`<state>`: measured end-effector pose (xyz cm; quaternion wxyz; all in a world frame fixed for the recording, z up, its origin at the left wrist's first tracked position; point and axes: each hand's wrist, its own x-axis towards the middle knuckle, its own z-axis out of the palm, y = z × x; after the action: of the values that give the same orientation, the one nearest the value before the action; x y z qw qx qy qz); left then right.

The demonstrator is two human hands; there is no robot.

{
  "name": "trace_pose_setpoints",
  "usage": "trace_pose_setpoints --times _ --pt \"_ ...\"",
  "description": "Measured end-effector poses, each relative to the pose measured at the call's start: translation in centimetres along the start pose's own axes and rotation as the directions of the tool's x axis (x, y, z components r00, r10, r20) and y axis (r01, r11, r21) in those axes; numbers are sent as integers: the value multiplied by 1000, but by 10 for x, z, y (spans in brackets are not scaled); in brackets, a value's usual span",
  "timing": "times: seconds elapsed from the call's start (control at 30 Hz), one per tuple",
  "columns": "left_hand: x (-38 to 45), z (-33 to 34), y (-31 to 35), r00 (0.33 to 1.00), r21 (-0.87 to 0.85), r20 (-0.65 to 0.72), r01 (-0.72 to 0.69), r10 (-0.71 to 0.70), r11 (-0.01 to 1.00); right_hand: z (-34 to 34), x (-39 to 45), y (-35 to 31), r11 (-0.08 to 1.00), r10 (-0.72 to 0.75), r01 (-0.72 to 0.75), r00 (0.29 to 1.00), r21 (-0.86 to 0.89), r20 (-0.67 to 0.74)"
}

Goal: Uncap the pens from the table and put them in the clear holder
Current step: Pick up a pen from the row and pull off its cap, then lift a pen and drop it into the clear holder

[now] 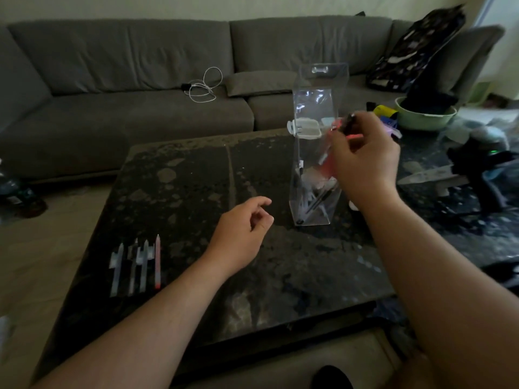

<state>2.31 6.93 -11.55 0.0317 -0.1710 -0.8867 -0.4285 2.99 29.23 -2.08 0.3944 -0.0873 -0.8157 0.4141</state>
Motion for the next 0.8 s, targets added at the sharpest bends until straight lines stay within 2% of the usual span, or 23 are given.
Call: trace_pose_setpoints --times 0.13,0.33,0.67,0.8 --pt "0 1 -1 1000 37 6 1 -1 999 12 -10 20 958 -59 121 970 -260 237" --pt "-1 1 -2 999 88 31 -21 18 996 25 -13 38 854 -66 259 914 -451 399" --pt "0 -7 -6 999 106 44 -19 15 994 22 -9 41 777 22 264 896 -572 444" --pt "-2 -14 -12 998 156 63 -17 7 988 29 -16 26 813 -108 296 923 -501 370"
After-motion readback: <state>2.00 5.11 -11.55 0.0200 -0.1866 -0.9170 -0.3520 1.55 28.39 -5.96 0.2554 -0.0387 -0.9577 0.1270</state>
